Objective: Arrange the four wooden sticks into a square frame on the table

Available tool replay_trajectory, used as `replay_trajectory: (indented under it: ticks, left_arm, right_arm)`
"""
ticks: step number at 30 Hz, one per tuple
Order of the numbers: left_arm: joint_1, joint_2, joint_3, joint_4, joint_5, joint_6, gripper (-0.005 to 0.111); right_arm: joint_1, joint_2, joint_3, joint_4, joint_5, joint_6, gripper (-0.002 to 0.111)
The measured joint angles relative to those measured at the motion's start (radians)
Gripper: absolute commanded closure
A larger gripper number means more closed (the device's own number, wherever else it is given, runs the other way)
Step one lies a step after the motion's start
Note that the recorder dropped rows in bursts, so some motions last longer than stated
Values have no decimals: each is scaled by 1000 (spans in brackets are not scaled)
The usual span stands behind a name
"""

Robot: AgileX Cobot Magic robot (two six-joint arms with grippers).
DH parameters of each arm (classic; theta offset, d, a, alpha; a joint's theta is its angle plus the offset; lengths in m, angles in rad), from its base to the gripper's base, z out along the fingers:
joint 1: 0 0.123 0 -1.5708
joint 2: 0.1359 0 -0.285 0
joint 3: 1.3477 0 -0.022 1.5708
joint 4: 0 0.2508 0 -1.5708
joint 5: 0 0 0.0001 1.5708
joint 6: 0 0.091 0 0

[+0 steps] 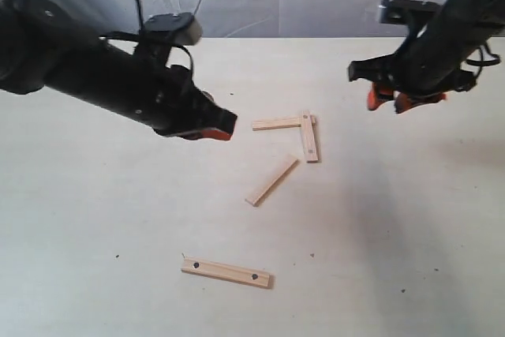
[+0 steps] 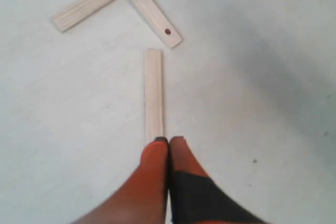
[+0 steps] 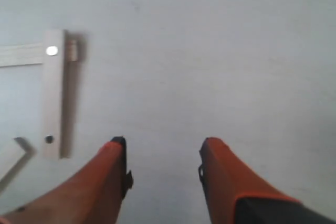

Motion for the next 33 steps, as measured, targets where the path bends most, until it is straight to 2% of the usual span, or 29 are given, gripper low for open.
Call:
replay_trajectory:
  ticks: [3,6,10,13,18,27,30,33]
  left_arm:
    - [-119,18,-57,328,-39,-238,101]
    - [-213,67,-133,562,-46,-436,85]
    - [-280,175,-241,706,-38,-619,65]
    - [-287,268,-295,736,-6,-670,60]
    - [-288,378,-345,743,16,-688,60]
    - [-269,454,-358,781,-18,-770,61]
    - [-256,460,-358,786,-18,-772,68]
    - [-256,471,-361,786,-18,-759,85]
  right_arm:
    - [-93,-14,0,24,56,-36,63]
    - [-174,-15,0,97,113,-99,63]
    - [-232,-15,0,183,153,-174,63]
    - [-233,-15,0,206,155,-195,63]
    - [-233,-15,0,239,155,-221,63]
    - [-233,-15,0,243,148,-225,63]
    - [-233,-15,0,243,147,-227,63]
    - [-233,-15,0,243,144,-229,63]
